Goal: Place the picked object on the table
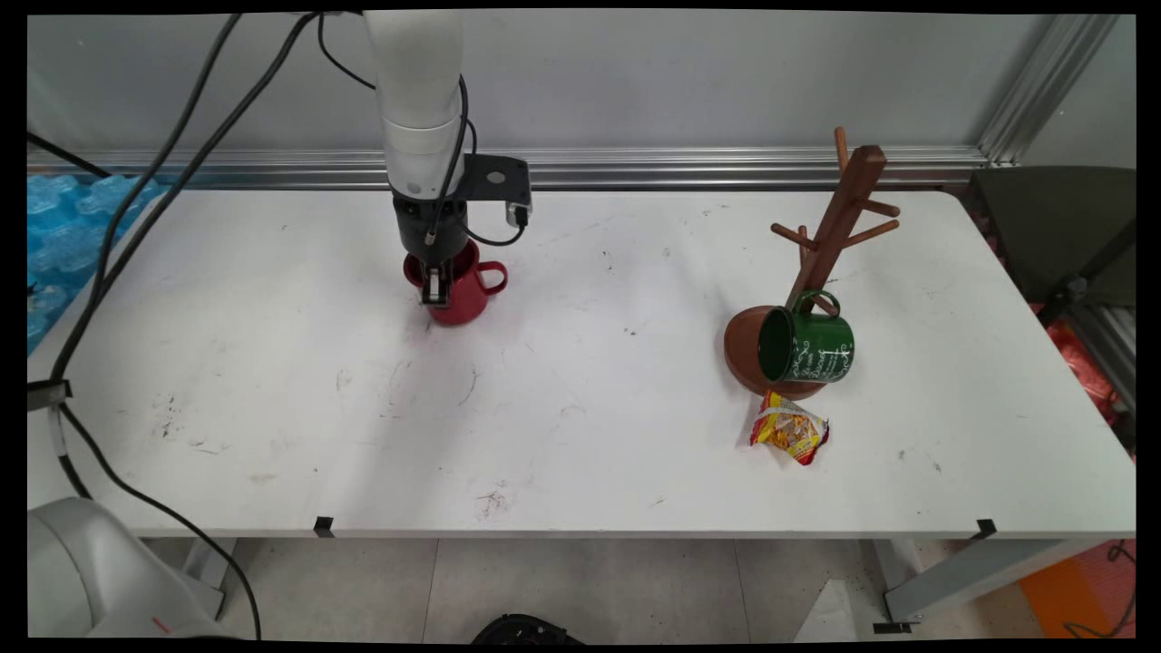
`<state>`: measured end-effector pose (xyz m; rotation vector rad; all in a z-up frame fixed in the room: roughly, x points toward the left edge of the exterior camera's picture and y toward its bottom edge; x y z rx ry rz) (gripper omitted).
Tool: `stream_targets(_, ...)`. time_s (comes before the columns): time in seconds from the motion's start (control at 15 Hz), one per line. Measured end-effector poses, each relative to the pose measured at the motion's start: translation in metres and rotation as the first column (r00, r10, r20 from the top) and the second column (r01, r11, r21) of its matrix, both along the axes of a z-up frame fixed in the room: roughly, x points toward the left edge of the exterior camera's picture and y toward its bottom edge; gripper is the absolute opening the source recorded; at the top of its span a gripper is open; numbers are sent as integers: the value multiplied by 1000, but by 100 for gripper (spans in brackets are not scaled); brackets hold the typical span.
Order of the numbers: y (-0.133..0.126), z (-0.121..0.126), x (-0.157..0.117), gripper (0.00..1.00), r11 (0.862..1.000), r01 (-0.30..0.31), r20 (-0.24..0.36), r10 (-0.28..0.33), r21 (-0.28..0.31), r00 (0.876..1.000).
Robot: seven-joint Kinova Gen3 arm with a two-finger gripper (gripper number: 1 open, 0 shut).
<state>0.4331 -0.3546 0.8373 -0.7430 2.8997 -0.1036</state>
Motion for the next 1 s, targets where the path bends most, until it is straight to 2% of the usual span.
stream_targets(0.4, -5, -6, -4, 0, 1000, -6, 2, 6, 18, 1000)
stream_targets(0.47, -5, -6, -4, 100, 1000, -6, 2, 6, 20, 1000)
stream_targets(1.0, -6, -4, -9, 100, 1000, -6, -32, 7, 9, 999)
